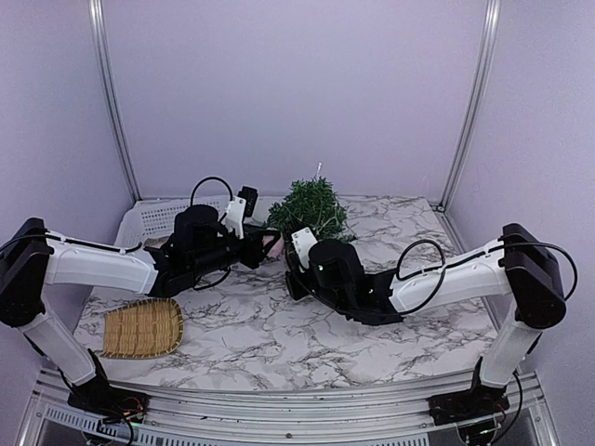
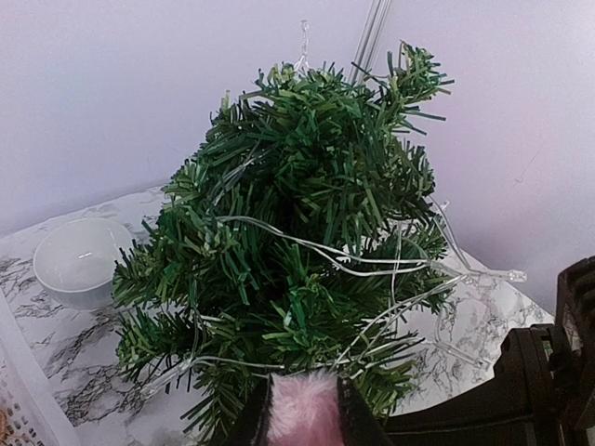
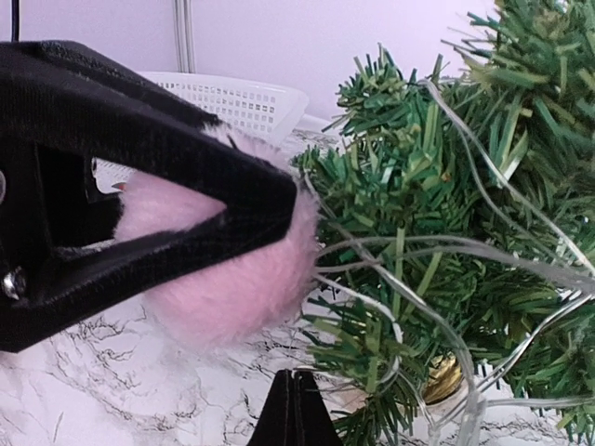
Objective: Decorate the small christmas tree
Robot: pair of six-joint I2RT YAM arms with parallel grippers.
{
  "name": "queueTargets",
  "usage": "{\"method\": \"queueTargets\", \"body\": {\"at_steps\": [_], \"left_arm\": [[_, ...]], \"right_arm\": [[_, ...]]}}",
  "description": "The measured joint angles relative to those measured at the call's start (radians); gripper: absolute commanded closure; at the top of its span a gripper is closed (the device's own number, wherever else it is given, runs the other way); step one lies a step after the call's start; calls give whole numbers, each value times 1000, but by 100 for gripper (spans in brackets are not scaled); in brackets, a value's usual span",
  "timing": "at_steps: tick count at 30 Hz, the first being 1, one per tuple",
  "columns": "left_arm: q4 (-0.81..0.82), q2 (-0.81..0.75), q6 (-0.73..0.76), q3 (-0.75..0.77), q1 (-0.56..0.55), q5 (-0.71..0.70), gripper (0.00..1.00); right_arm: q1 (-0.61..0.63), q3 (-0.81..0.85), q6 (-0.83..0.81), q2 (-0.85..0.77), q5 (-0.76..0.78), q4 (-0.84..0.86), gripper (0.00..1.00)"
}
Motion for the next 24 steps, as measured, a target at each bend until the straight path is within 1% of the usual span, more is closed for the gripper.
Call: {"method": "queueTargets", "body": {"at_steps": [9,24], "left_arm": [[1,7,0,0,0,0,79],[2,7,0,-2,1,0,80]], "right_arm": [[0,57,1,11,-7,-7,100],[-10,68,55,1,-28,-12,100]]}}
